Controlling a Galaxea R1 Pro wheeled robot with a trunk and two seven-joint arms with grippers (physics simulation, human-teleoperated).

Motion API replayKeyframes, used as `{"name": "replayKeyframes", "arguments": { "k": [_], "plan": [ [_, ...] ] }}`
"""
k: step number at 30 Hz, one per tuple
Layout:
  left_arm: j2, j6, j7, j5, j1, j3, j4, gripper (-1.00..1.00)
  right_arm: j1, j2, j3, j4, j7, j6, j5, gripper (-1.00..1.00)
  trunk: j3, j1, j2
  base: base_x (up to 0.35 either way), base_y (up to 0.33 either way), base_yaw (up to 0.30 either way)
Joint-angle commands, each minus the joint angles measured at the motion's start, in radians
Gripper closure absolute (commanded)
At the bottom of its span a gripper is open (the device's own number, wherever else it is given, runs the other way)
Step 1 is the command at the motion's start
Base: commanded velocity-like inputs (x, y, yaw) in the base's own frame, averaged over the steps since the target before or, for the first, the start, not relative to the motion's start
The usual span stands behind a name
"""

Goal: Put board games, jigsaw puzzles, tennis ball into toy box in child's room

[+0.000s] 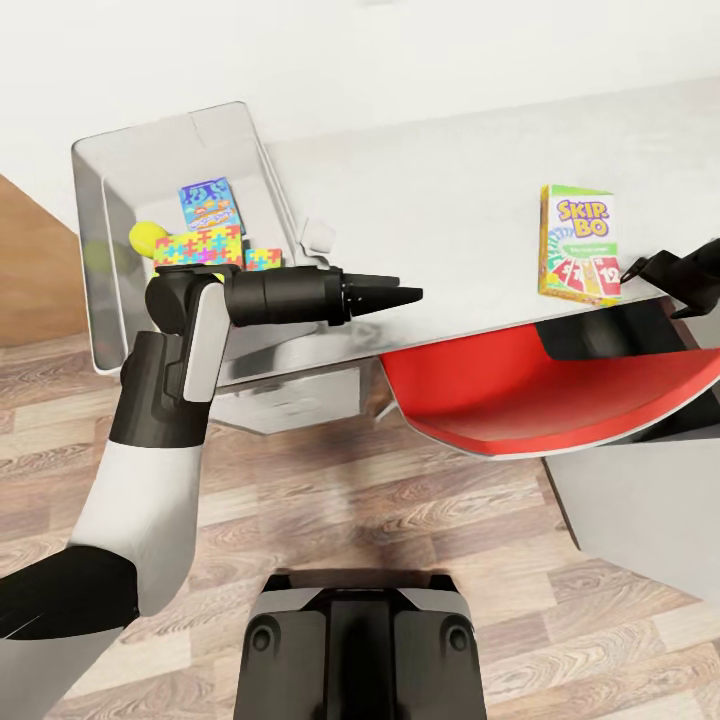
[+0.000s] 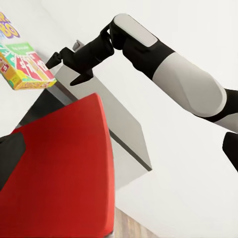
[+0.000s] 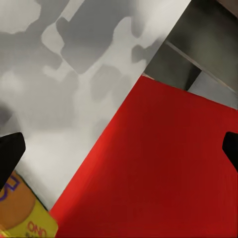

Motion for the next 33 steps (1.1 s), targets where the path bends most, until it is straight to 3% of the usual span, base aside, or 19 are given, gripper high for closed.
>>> {"name": "replayKeyframes", "arguments": {
  "k": [1, 33],
  "plan": [
    [0.0, 0.004, -0.003, 0.0, -0.001, 0.0, 0.0, -1.0, -0.001, 0.0, -0.003, -0.001, -0.011, 0.001, -0.01, -1.0, -0.001, 0.001, -0.002, 0.001, 0.061, 0.0],
    [-0.007, 0.004, -0.003, 0.001, -0.004, 0.0, -0.001, -1.0, -0.001, -0.011, -0.002, -0.001, -0.012, 0.001, -0.007, -1.0, -0.001, 0.001, -0.002, 0.125, 0.002, 0.0]
  ]
}}
